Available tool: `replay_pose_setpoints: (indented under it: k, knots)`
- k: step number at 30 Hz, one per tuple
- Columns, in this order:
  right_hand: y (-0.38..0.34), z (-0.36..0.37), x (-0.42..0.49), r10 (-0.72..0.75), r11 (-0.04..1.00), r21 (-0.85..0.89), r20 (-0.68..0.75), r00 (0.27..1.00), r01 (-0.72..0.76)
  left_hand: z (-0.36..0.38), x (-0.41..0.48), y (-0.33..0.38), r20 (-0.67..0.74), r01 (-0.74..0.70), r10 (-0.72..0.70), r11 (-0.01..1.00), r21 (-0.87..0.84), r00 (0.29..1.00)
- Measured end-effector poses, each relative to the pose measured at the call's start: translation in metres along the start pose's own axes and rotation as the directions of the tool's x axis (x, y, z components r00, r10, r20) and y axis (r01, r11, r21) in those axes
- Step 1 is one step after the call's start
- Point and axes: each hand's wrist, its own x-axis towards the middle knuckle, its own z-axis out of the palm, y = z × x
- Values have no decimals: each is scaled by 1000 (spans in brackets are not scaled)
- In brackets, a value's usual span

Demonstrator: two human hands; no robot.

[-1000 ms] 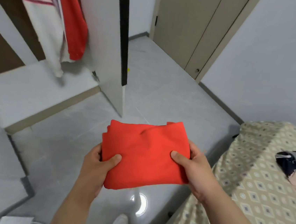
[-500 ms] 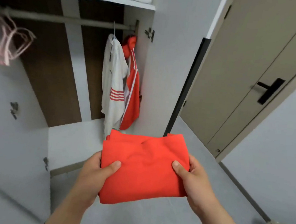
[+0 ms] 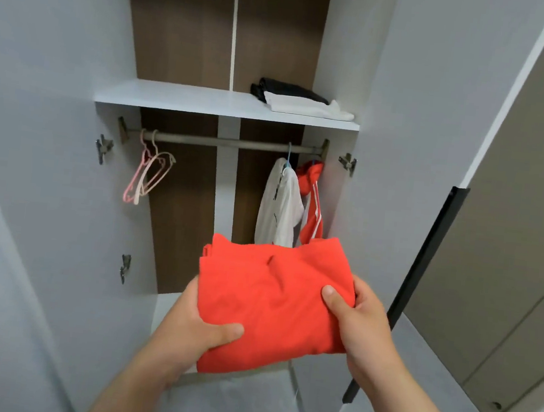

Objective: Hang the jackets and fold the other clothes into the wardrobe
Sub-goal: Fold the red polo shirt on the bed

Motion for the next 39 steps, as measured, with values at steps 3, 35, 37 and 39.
replay_pose_setpoints:
  k: [3,35,37,39]
  knots:
    - [5,10,35,13,999,52,22,1000,-14,-5,30,3,-141,-28,32,999,29,990]
    - [-149,220,459,-424,845,-291,149,893,449,-129,437,230,-312,-265,391,888,377,866]
    - [-152,234,486,-413,818,-370,156,897,440,-139,468,236,-303,-245,376,887,391,876]
    - [-150,247,510,-396,807,-413,153,906,422,-145,494,237,-305,-210,354,884,418,884]
